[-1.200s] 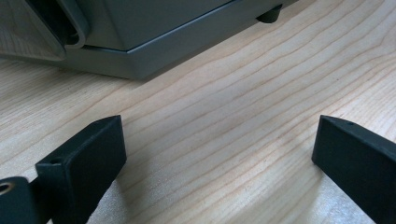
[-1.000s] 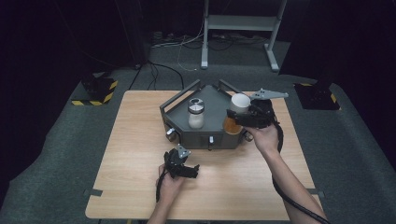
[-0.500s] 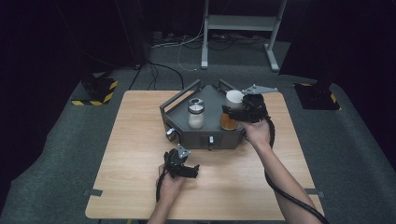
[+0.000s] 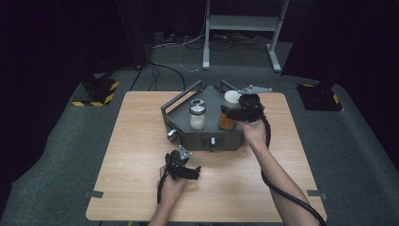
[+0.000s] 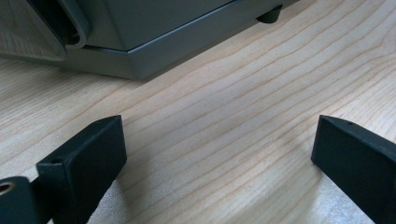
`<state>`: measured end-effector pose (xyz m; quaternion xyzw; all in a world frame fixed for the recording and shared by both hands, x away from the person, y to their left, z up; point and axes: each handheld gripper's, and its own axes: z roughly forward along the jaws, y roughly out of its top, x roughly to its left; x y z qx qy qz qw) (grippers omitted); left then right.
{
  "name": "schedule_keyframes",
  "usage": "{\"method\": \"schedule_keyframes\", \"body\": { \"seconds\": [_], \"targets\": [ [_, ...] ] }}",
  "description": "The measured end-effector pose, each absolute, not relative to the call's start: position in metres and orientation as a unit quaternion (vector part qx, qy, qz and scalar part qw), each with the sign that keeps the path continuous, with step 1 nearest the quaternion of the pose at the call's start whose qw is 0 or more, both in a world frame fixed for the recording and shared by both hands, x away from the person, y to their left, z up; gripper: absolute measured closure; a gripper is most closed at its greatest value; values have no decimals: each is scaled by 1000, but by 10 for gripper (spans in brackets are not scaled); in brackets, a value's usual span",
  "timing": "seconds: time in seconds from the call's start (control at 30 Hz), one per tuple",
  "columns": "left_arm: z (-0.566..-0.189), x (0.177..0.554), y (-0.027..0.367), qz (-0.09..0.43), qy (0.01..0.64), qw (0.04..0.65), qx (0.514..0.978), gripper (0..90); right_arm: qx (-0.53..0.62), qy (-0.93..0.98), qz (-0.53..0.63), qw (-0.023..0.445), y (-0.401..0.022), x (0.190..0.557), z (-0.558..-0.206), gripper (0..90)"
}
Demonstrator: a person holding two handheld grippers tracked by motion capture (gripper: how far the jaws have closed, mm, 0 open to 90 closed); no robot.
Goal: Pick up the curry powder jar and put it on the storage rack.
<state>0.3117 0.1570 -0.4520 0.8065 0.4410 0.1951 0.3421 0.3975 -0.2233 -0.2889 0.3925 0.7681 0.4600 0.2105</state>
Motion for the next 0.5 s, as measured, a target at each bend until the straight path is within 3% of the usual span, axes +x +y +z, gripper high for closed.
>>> {"method": "schedule_keyframes", "body": {
  "seconds": [0.5],
  "targets": [
    [-452, 312, 157, 196, 441, 342, 806, 35, 387, 774, 452, 217, -219, 400, -292, 353]
  ]
}}
